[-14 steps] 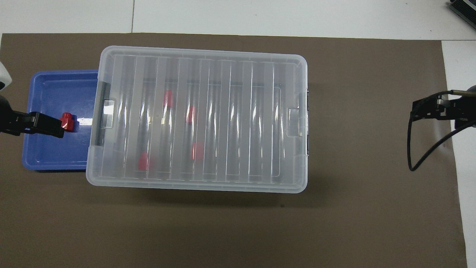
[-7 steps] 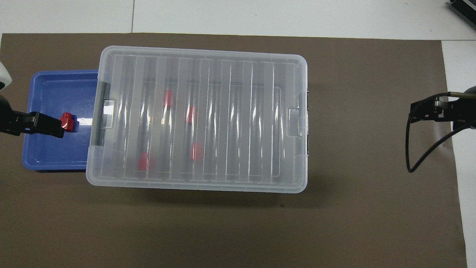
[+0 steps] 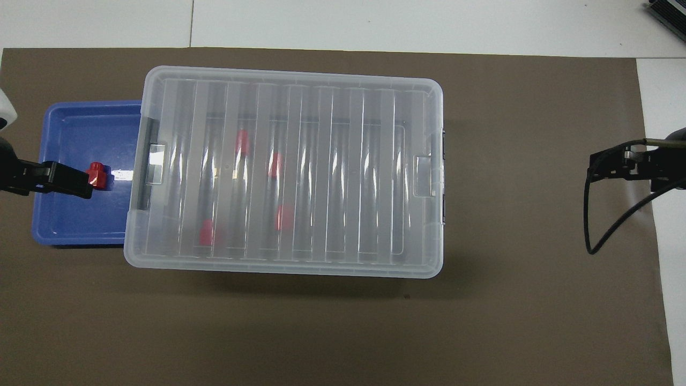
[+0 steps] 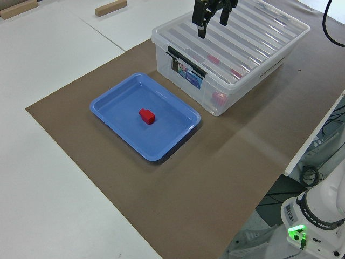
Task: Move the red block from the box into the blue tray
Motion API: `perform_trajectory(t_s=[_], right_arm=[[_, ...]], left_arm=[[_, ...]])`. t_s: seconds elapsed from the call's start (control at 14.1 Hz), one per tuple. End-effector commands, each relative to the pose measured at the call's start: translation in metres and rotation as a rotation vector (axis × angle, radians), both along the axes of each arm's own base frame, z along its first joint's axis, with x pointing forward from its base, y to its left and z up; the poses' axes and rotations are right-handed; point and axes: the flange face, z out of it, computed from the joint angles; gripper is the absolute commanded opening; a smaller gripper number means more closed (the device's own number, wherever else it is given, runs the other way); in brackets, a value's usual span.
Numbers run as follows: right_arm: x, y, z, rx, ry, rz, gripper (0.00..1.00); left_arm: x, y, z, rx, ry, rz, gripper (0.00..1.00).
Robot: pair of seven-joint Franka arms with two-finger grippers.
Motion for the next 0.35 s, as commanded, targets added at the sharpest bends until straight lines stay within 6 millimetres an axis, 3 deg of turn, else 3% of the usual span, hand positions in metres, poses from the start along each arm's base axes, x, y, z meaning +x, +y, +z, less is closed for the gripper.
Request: perform_trajectory(t_s=[0.0, 0.28], right_arm=[[-0.0121, 0.0013, -0.0009, 0.025, 0.006, 0.029, 1.00], [-0.0126, 0.0023, -0.0015, 0.034, 0.007, 0.029, 1.00]], left_arm=[[-0.0049, 0.0025, 0.0065, 0.007, 0.002, 0.012, 1.00], [-0.0049, 0.0025, 0.0065, 0.007, 0.002, 0.012, 1.00]])
